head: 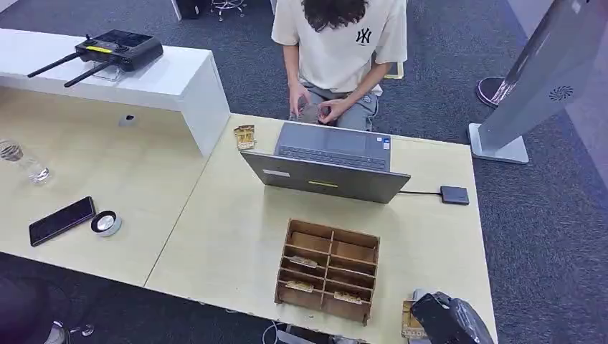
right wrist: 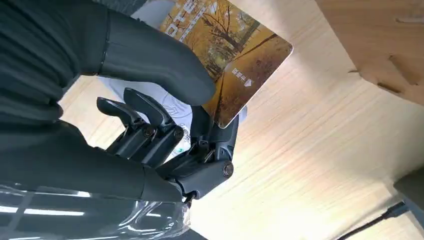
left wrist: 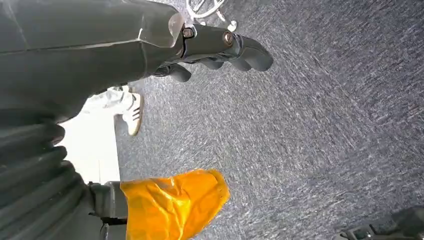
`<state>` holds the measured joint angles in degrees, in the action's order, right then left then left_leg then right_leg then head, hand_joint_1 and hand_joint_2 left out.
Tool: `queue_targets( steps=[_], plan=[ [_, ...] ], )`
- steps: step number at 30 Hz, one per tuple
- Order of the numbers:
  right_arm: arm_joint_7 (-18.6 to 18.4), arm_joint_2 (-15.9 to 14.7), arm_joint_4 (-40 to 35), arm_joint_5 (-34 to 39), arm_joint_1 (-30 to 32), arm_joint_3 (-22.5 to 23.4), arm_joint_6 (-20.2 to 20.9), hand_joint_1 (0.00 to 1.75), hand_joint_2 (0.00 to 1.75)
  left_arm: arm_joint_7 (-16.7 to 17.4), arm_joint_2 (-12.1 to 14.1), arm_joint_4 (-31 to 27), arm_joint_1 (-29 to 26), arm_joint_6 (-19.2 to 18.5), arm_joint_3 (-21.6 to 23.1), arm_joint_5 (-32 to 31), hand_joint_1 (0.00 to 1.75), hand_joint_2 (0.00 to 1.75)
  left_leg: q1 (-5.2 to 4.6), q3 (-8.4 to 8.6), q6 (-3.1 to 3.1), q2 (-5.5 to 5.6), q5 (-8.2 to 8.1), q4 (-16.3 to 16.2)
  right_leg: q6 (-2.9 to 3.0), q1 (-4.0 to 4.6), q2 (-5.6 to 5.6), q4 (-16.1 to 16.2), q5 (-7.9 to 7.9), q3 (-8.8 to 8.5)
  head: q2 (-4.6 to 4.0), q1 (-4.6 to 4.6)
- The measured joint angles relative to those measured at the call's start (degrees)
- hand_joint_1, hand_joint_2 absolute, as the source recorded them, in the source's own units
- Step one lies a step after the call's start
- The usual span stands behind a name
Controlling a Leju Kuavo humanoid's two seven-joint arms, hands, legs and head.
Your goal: Pass the card to the sensor for recognition and then transmit it.
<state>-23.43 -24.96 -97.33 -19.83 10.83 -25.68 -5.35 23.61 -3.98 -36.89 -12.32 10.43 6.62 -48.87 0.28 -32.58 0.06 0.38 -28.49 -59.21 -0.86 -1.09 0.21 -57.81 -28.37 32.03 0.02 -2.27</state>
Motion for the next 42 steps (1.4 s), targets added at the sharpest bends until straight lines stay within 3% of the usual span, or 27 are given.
queue_targets(
  steps=[21,42],
  plan=[
    [-1.1,0.0,1.0,-2.4,-0.1,5.5,4.0,1.75,1.75,-0.2,-0.5,4.3,2.1,1.4,-0.2,-1.1,0.0,1.75,0.0,0.01,0.0,0.0,0.0,0.0,-0.01,0.0,0.0,0.0,0.01,0.0,0.0,0.0],
    [-1.8,0.0,1.0,-2.4,0.3,5.8,4.9,1.75,1.75,-0.1,-0.9,5.8,2.7,1.5,-1.5,-1.7,0.0,1.75,0.0,0.01,0.0,-0.01,0.0,0.0,-0.01,0.0,-0.01,0.0,0.01,0.0,0.0,0.0]
  ],
)
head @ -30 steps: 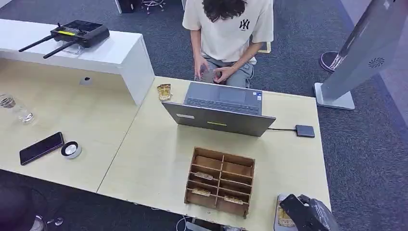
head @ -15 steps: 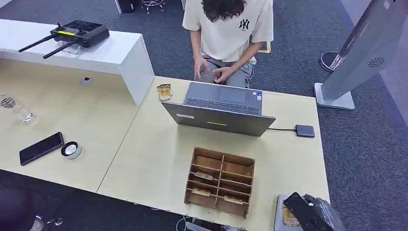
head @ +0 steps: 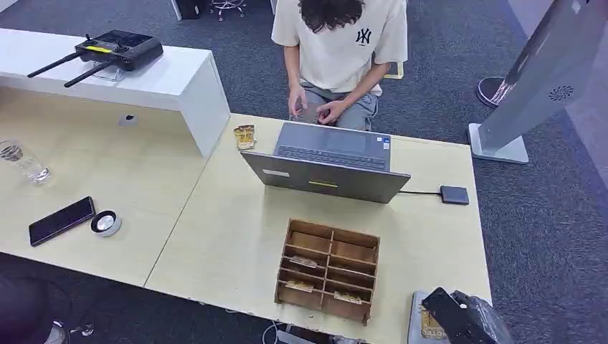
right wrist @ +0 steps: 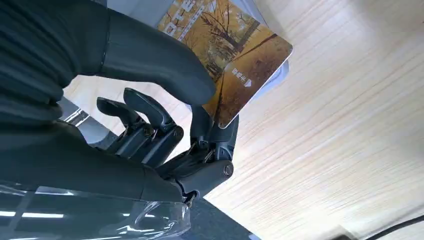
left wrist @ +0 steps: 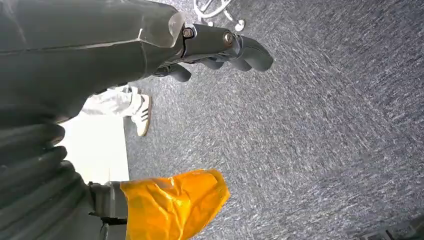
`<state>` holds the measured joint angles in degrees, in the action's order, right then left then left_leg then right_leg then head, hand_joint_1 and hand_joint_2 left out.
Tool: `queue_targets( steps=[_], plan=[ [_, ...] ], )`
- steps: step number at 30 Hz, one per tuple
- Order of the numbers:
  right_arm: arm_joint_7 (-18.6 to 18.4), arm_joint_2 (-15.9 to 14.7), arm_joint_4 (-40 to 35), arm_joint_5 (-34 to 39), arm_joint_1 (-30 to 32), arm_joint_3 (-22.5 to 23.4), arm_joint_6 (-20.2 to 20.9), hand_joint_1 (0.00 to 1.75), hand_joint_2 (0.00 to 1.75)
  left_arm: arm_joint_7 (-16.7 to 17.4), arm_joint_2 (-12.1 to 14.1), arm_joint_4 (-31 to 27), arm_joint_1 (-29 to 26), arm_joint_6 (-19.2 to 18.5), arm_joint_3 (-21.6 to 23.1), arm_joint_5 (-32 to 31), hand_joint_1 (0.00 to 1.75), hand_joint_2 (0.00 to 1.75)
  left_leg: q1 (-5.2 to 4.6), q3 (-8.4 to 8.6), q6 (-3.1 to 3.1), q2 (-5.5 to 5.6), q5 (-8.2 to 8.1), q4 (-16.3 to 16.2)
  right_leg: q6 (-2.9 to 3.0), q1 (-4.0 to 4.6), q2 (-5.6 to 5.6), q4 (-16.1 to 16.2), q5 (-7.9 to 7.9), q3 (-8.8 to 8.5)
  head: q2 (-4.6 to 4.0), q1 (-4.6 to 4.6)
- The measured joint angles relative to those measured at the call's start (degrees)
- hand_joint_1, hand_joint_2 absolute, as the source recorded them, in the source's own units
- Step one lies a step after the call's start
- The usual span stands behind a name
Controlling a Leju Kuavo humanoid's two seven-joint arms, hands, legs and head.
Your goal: Pass the card to the sensor for recognition and then transmit it.
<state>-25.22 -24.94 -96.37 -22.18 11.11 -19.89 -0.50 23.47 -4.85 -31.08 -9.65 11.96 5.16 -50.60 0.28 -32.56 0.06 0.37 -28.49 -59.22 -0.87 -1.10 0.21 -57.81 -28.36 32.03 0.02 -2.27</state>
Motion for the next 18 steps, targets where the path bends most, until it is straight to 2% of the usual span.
queue_targets(
  steps=[18],
  plan=[
    [0.0,0.0,-0.1,0.2,0.3,0.0,0.0,1.75,1.75,0.2,-0.1,0.1,0.0,-0.1,0.0,-0.1,0.0,1.75,0.0,0.0,0.0,0.0,0.0,0.0,0.0,0.0,0.0,0.0,0.0,0.0,0.0,0.0]
  ],
)
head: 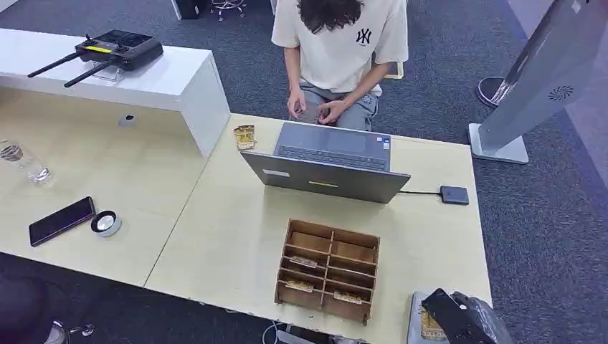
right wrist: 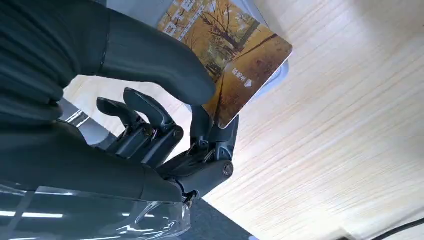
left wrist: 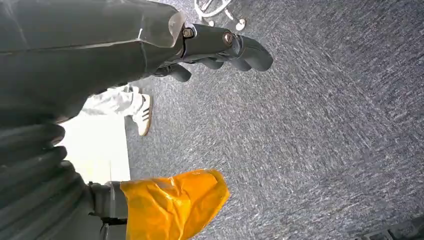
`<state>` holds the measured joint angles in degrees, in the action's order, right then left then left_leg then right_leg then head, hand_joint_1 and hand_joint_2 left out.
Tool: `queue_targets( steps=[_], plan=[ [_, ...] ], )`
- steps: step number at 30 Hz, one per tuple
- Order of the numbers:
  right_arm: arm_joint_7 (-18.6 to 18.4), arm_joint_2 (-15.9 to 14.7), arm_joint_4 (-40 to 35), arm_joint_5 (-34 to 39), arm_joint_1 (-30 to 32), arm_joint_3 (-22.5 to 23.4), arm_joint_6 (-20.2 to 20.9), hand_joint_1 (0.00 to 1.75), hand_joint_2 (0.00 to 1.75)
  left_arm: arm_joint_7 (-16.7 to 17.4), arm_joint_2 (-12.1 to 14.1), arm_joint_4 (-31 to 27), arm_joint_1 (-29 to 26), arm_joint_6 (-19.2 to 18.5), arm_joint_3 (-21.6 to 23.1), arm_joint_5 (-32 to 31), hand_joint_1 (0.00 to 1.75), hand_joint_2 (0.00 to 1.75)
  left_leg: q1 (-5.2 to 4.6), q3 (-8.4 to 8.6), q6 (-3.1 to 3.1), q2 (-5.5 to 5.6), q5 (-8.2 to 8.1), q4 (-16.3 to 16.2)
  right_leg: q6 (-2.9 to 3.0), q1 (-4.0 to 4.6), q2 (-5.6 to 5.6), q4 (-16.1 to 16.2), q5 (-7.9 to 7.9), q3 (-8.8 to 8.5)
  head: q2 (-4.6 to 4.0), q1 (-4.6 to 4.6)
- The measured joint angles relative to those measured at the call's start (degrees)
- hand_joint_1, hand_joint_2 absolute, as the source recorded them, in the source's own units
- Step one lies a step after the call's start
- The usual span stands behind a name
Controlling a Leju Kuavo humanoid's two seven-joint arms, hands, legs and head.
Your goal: Pass the card to the sensor for recognition and then transmit it.
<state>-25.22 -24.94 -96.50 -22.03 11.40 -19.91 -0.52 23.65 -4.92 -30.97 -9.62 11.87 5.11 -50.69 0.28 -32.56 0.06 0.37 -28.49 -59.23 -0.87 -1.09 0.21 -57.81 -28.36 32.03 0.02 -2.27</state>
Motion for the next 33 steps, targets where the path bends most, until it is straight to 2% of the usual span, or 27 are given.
queue_targets(
  steps=[33],
  plan=[
    [0.0,0.0,-0.5,-0.1,0.4,0.0,-1.1,1.75,1.75,0.0,-0.4,0.0,0.1,0.0,-0.4,-0.8,0.0,1.75,0.0,0.0,0.0,0.0,0.0,0.0,0.0,0.0,0.0,0.0,0.0,0.0,0.0,0.0]
  ],
)
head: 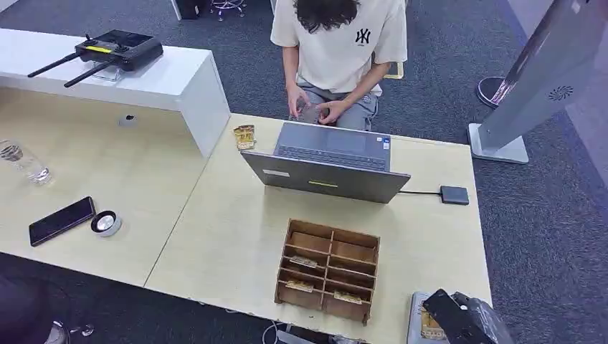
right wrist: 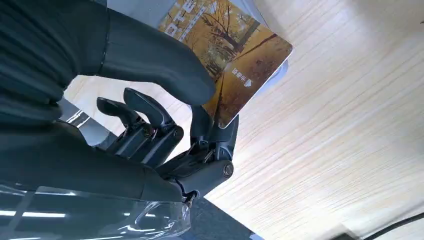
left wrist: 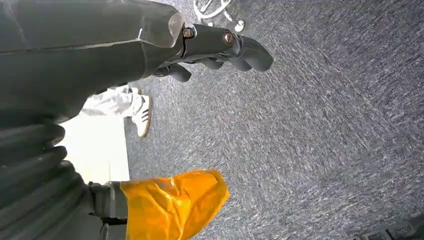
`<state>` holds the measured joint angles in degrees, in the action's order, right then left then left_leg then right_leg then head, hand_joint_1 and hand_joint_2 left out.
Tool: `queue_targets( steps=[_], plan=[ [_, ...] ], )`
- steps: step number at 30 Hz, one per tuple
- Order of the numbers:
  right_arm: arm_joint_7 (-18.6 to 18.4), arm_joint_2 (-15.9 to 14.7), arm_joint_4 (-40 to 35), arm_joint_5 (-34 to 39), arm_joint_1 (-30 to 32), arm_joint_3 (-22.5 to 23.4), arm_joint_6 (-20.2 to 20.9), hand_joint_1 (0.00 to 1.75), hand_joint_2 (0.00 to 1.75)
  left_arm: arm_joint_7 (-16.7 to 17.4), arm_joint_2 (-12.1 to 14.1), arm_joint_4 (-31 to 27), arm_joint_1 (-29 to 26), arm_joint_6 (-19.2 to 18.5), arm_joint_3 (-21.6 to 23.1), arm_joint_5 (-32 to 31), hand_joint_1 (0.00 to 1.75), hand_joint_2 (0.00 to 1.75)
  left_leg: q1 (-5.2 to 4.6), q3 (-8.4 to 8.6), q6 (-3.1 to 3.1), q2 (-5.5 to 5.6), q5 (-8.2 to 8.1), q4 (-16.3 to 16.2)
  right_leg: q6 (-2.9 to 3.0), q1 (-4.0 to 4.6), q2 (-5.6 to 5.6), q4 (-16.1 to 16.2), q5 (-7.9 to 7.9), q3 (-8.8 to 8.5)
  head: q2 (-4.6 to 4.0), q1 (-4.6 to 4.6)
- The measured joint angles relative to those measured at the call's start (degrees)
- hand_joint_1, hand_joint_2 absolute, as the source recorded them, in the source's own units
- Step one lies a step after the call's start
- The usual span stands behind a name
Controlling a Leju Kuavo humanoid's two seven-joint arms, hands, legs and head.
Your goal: Pass the card to the sensor for recognition and then transmit it.
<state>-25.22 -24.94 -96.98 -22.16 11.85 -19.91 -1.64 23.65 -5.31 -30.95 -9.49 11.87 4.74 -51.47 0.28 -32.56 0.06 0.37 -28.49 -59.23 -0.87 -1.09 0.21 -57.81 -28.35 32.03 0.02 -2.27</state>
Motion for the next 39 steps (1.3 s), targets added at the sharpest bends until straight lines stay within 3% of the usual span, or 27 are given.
queue_targets(
  steps=[25,39],
  plan=[
    [0.1,0.0,-1.0,0.5,0.3,0.5,-0.6,1.75,1.75,0.2,-0.2,0.9,0.7,0.1,-1.1,-0.5,0.0,1.75,0.0,0.0,0.0,0.0,0.0,0.0,0.0,0.0,0.0,0.0,0.0,0.0,0.0,0.02],
    [5.5,1.2,-7.4,3.6,0.5,4.2,-4.1,1.75,1.75,-2.1,-1.4,4.4,2.0,1.4,-3.9,-1.0,0.0,1.75,0.0,0.0,0.0,0.0,0.0,0.0,0.0,0.0,0.0,0.0,0.0,0.0,0.0,0.02]
  ],
)
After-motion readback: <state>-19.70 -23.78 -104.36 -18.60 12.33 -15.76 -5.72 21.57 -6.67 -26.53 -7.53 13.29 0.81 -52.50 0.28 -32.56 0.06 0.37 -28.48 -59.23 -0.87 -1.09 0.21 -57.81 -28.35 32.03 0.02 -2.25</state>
